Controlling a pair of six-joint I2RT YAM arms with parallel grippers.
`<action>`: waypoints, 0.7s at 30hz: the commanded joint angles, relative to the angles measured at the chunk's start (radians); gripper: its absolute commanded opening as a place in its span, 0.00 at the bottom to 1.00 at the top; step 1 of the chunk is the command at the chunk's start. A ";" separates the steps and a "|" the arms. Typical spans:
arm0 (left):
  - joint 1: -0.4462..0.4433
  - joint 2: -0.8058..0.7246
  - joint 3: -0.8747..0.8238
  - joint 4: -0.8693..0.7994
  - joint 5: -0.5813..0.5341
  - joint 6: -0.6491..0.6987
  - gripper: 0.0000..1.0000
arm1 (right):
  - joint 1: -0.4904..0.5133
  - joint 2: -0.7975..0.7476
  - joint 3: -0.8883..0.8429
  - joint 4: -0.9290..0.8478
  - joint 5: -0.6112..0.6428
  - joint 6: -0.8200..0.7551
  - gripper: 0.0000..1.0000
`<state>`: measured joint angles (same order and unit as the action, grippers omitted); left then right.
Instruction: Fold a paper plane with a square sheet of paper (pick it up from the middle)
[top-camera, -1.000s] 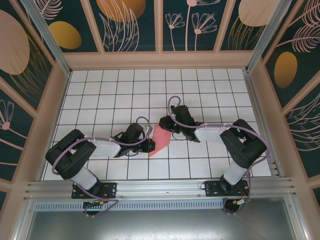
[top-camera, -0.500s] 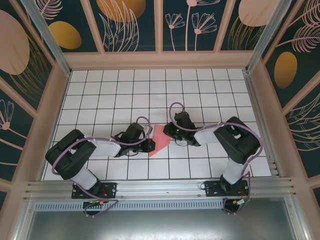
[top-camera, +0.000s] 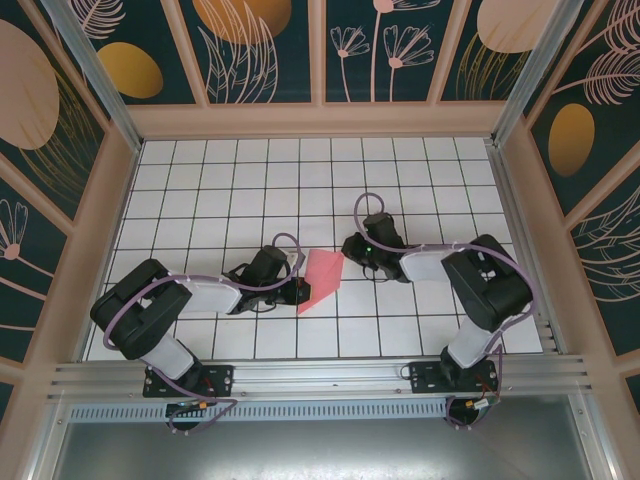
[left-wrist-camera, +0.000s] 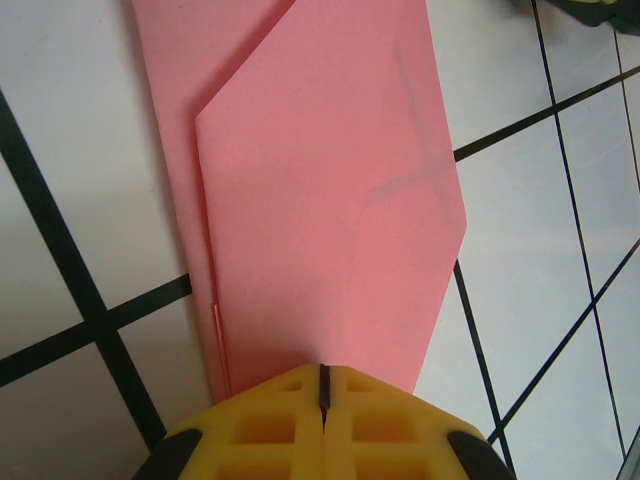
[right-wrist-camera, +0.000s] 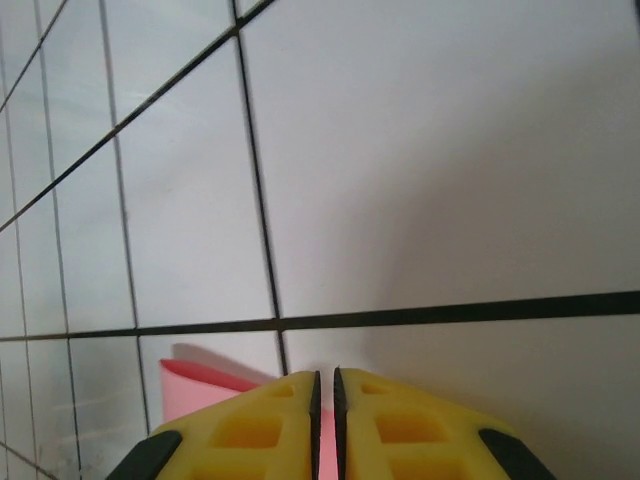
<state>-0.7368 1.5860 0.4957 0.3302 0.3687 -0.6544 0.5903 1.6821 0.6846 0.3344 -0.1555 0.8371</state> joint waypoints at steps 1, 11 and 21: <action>0.005 0.026 -0.036 -0.203 -0.030 0.020 0.00 | 0.058 -0.073 0.041 -0.054 0.053 -0.035 0.16; 0.005 0.022 -0.016 -0.213 -0.020 0.022 0.00 | 0.172 0.003 0.011 0.118 -0.069 0.057 0.14; 0.004 -0.002 -0.009 -0.237 -0.021 0.022 0.00 | 0.171 0.113 -0.022 0.114 -0.051 0.077 0.12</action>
<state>-0.7368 1.5749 0.5110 0.2749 0.3687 -0.6544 0.7616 1.7706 0.6838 0.4335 -0.2111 0.9012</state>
